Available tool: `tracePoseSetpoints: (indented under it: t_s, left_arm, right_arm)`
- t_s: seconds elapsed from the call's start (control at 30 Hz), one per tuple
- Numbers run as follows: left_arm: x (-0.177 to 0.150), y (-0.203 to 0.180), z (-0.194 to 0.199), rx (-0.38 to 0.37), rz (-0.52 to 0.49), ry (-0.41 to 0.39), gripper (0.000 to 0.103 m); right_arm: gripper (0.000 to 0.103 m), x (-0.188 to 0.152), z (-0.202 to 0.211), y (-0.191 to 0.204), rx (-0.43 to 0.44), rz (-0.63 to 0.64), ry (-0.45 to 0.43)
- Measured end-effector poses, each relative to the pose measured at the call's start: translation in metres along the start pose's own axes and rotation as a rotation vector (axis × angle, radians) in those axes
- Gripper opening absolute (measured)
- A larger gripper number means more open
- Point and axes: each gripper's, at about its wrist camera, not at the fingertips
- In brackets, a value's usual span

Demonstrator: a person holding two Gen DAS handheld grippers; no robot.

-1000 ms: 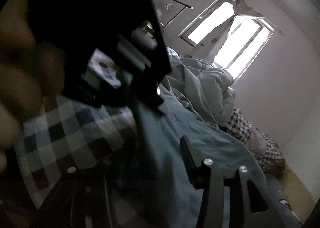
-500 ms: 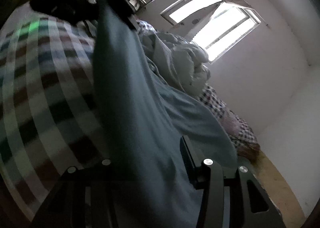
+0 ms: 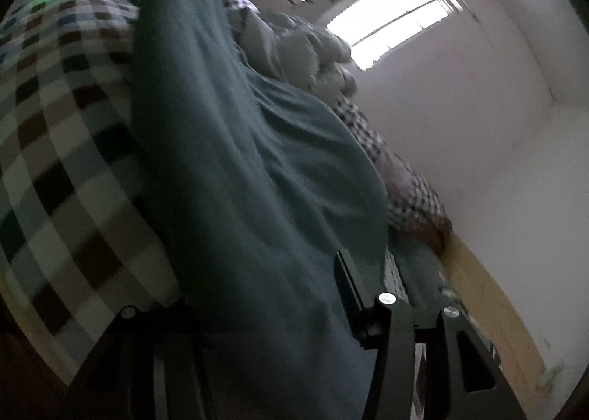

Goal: Fold clothes
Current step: 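Lift the teal garment edge with both grippers and raise it high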

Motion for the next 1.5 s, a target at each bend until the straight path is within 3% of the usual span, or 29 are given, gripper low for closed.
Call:
tracePoseSetpoints:
  t_s: [0.4,0.77,1.3,1.43,1.5]
  left_arm:
    - [0.002,0.003,0.001,0.003,0.038,-0.023,0.006]
    - [0.0,0.004,0.005,0.028,0.038,-0.03,0.006]
    - [-0.004,0.005,0.011,0.068,0.025,-0.032,0.006]
    - [-0.005,0.004,0.011,0.08,0.017,-0.034,0.006]
    - [-0.005,0.003,0.011,0.083,0.014,-0.034,0.006]
  right_arm:
    - [0.055,-0.064,-0.004,-0.046,-0.017,0.01,0.097]
    - [0.055,-0.116,-0.012,-0.056,-0.129,0.119,0.175]
    - [0.055,-0.135,-0.021,-0.04,-0.242,0.305,0.088]
    - [0.027,-0.14,-0.02,-0.031,-0.229,0.356,0.076]
    - [0.018,-0.14,-0.022,-0.027,-0.217,0.369,0.085]
Point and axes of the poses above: each gripper's, at about its wrist camera, not at the fingertips, and z roughly against the way its jaws point, y to its left, x to its top, and after that the axes turned 9 degrees about -x, right-handed
